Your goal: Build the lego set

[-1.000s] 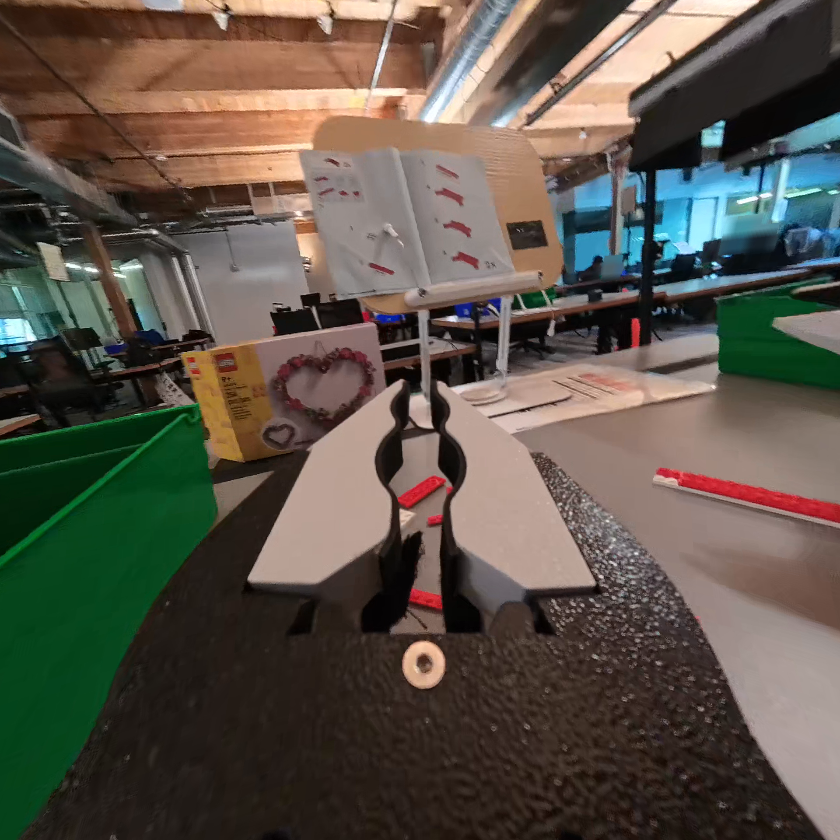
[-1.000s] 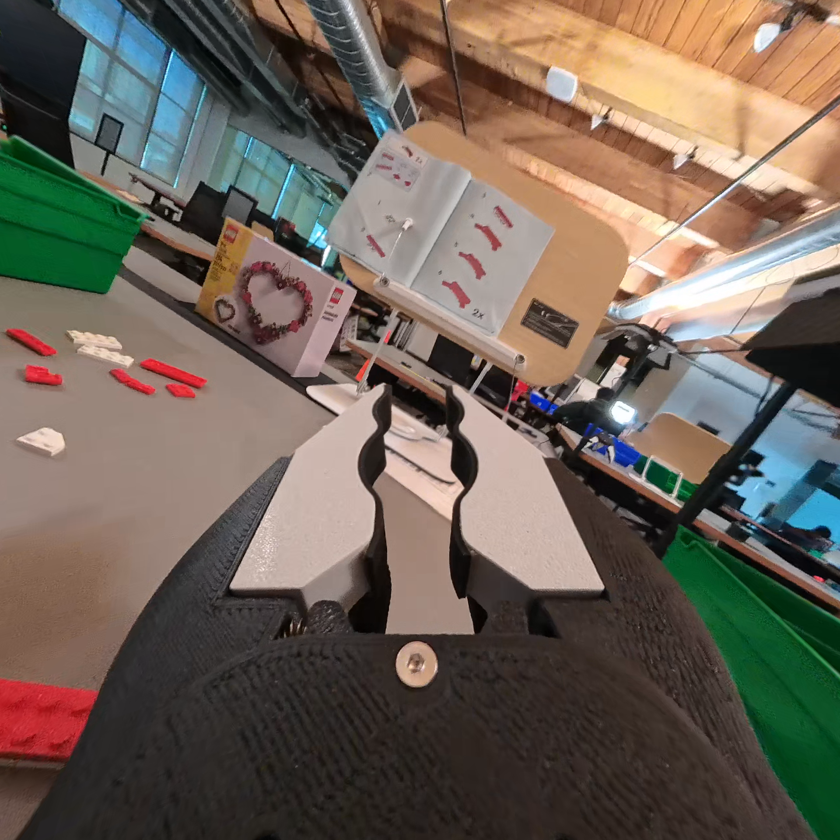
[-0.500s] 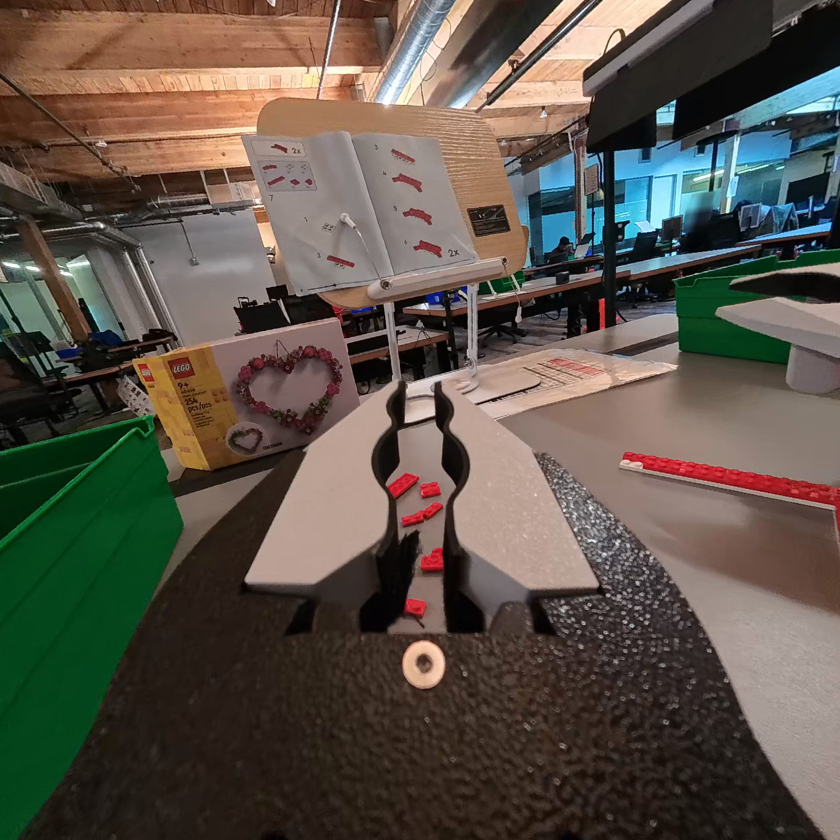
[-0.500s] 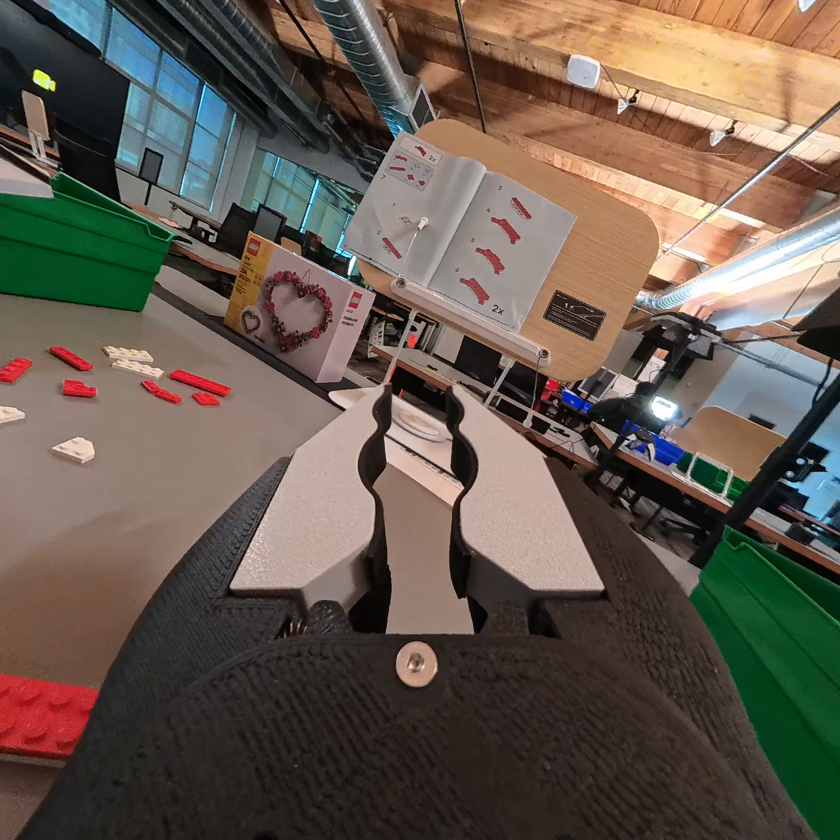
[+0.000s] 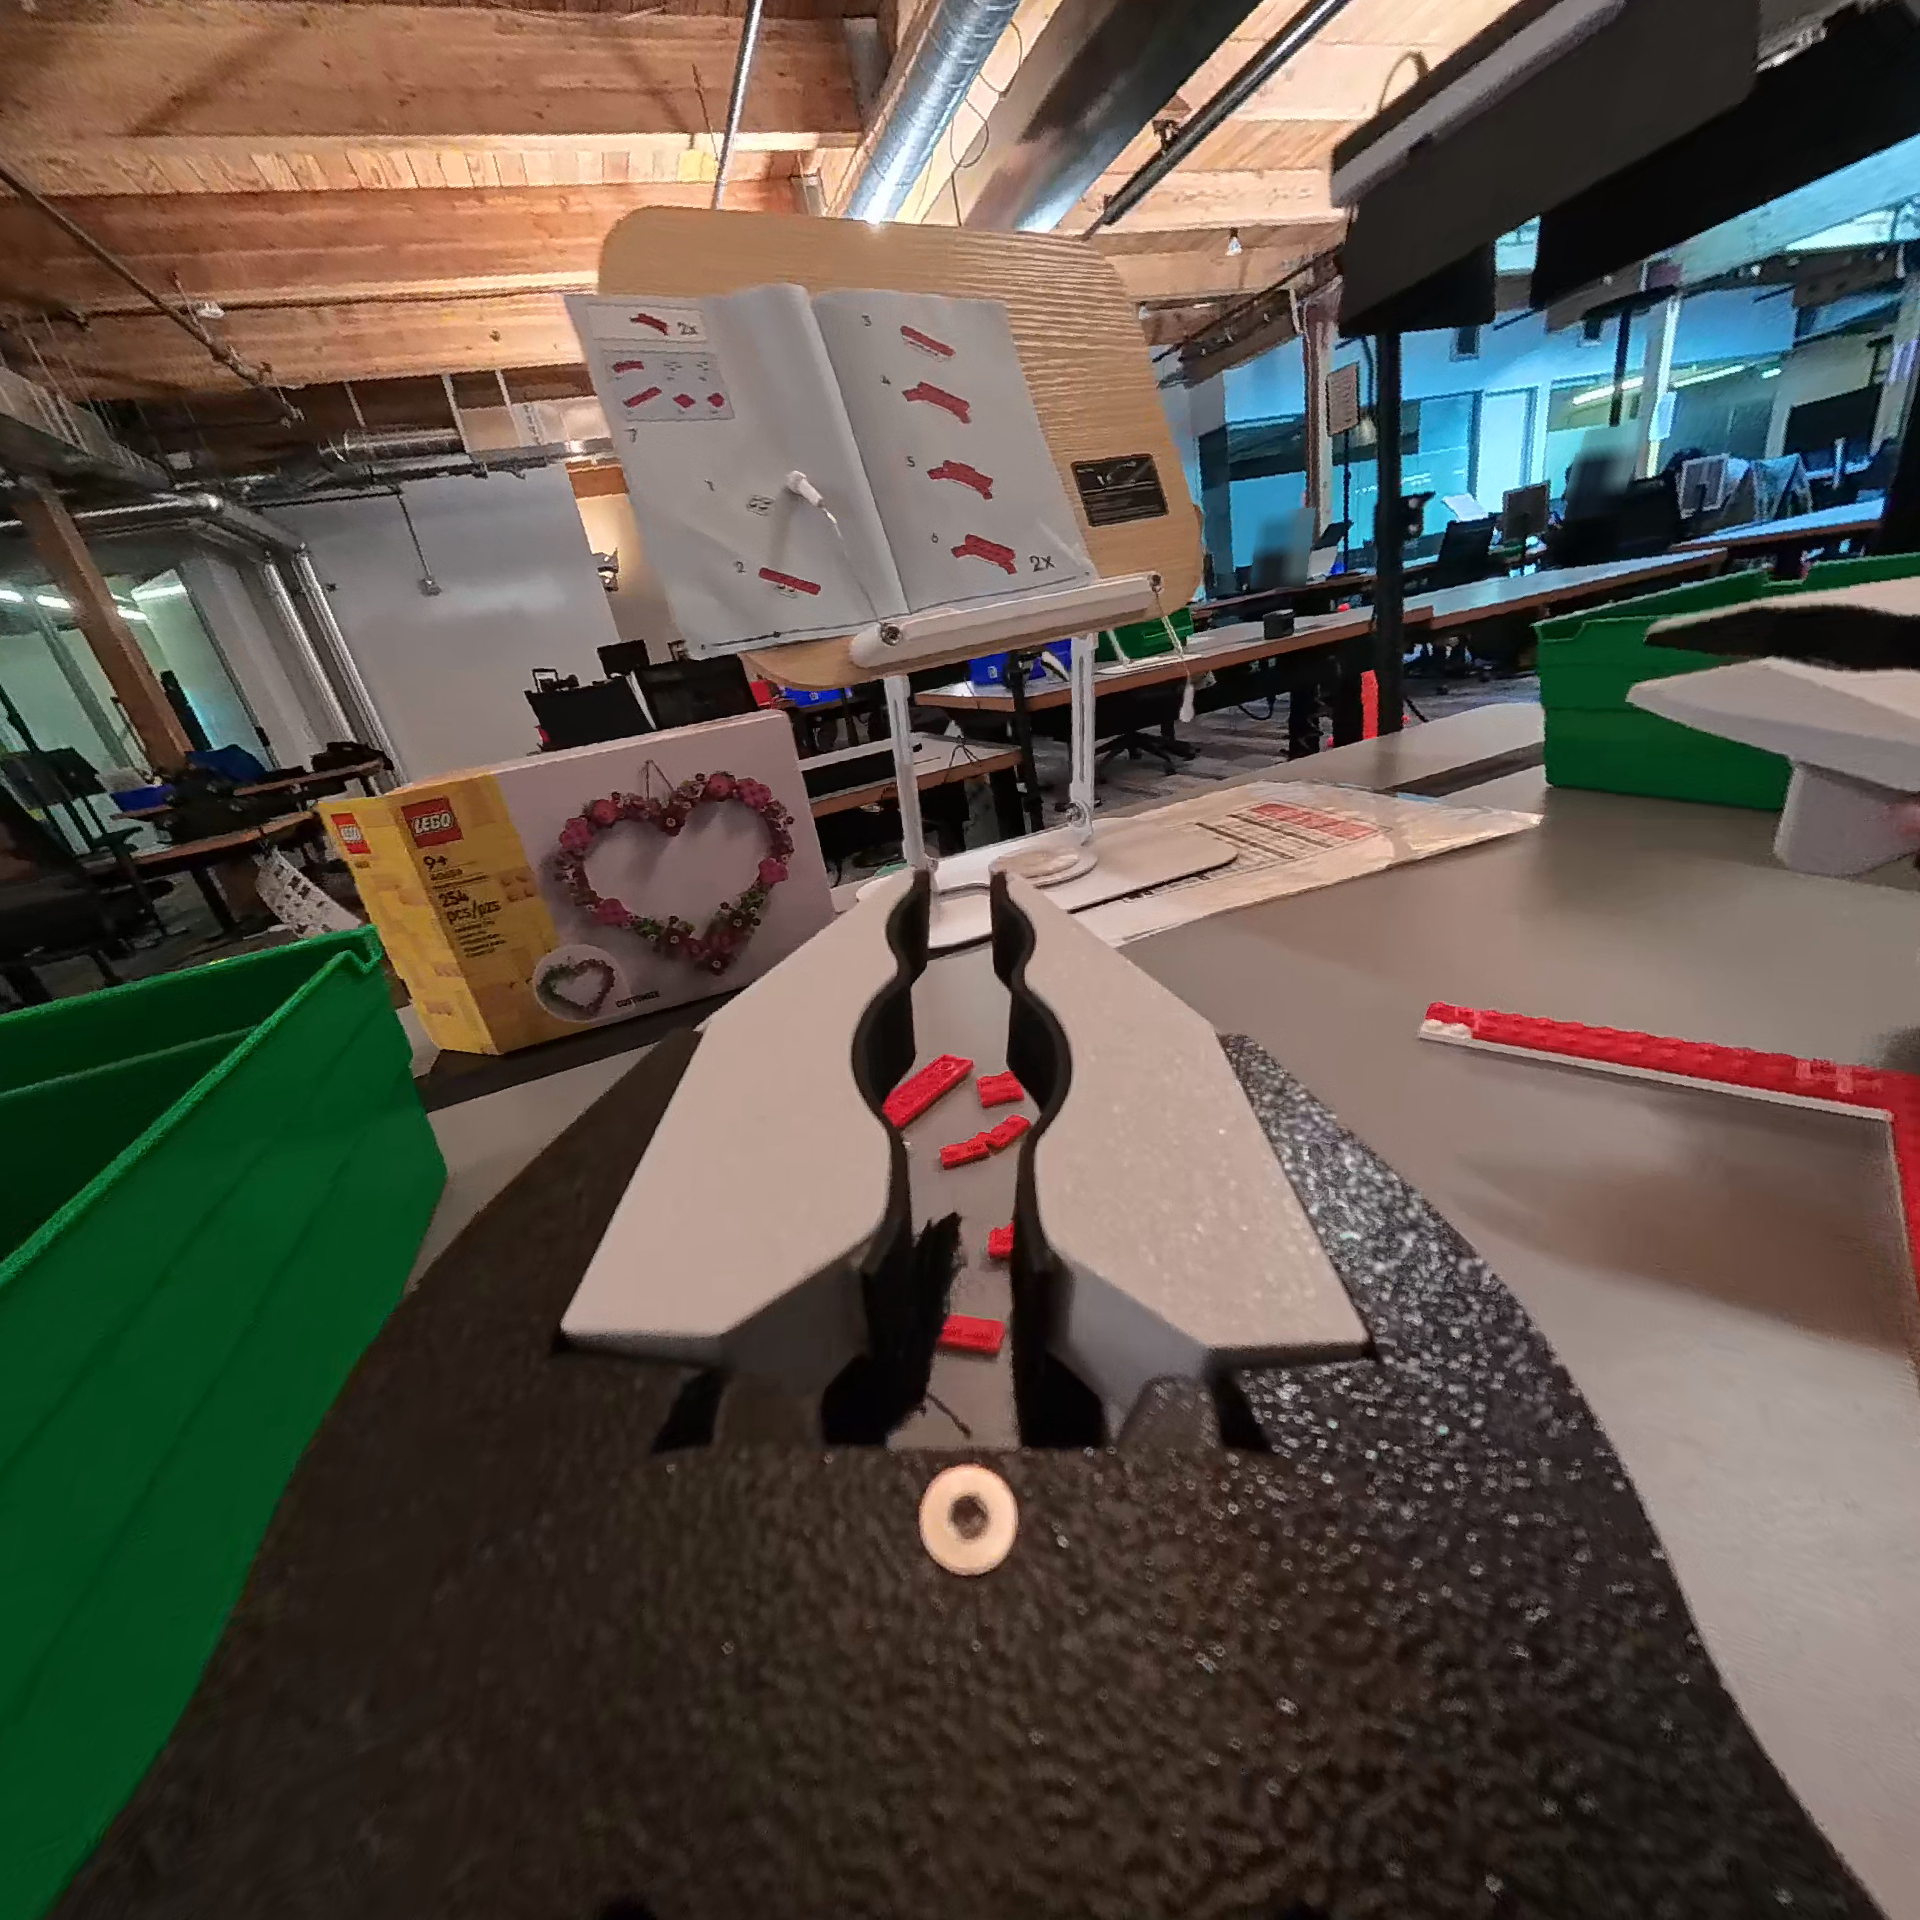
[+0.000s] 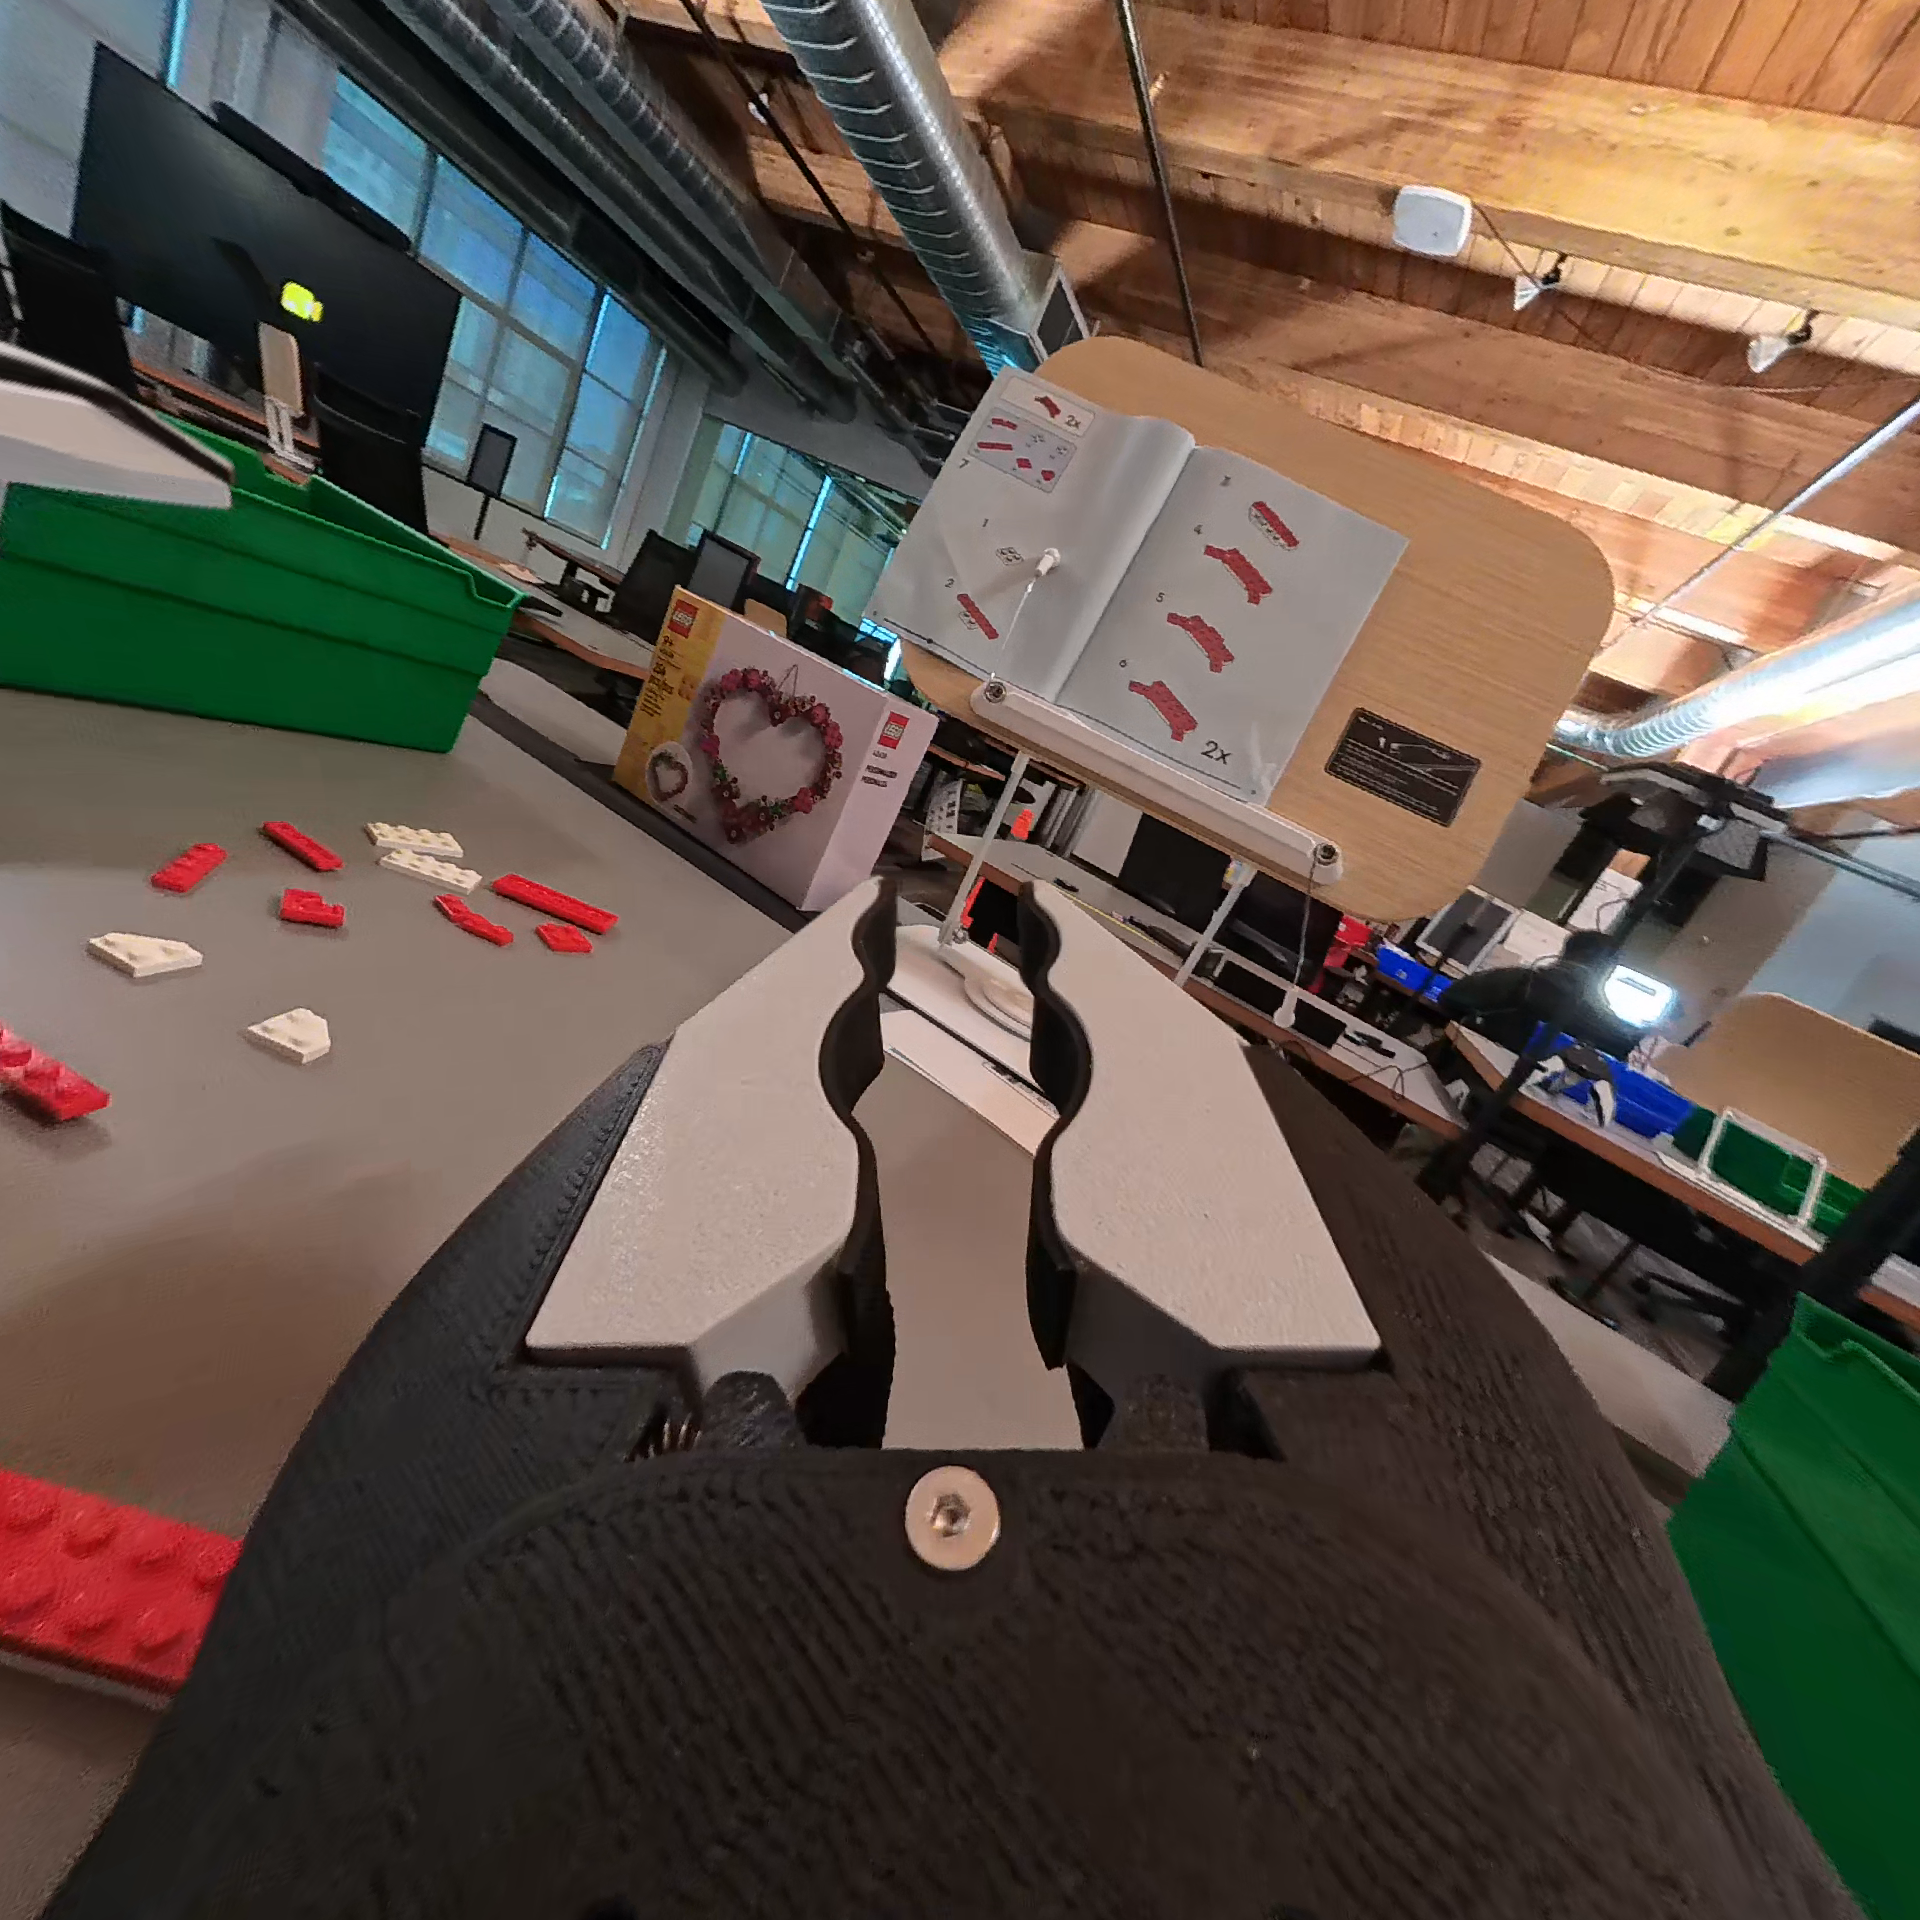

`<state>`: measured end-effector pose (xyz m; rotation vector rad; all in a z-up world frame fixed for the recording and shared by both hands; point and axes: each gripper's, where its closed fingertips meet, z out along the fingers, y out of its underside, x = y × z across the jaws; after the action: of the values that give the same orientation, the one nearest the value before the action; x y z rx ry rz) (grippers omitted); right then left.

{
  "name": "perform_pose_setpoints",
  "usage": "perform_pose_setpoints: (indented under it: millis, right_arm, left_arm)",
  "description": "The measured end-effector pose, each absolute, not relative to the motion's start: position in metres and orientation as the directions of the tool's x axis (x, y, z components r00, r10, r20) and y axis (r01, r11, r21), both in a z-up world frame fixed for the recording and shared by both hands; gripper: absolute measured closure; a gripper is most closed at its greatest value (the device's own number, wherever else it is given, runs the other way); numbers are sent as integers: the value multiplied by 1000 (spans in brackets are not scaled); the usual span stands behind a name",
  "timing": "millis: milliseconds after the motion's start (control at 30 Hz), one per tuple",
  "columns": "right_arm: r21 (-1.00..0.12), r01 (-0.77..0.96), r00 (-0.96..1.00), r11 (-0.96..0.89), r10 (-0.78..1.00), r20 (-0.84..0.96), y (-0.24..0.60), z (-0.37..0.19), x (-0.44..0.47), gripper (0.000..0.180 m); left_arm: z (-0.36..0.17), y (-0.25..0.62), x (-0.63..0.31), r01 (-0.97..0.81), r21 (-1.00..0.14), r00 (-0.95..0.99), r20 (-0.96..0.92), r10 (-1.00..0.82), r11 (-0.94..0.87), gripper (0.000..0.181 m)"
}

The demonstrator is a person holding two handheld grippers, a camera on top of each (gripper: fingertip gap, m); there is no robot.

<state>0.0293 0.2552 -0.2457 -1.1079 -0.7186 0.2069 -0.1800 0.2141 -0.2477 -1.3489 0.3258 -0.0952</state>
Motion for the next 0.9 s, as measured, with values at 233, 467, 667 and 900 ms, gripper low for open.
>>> perform_pose_setpoints:
  millis: [233,467,667,900]
  right_arm:
    - [-860,197,736,471,509,447,264,-246,24,159]
    - [-860,174,726,479,528,441,259,-245,22,160]
    - [-864,168,720,474,540,436,258,-246,20,161]
    - [-873,155,725,463,547,419,259,-246,22,162]
  left_arm:
    - [-247,217,-184,-36,-977,959,-93,-269,209,173]
    - [-249,215,-175,-73,-974,948,-134,-289,213,174]
    - [-252,216,-170,-105,-971,941,-166,-294,215,175]
    - [-252,217,-172,-91,-973,943,-152,-296,210,176]
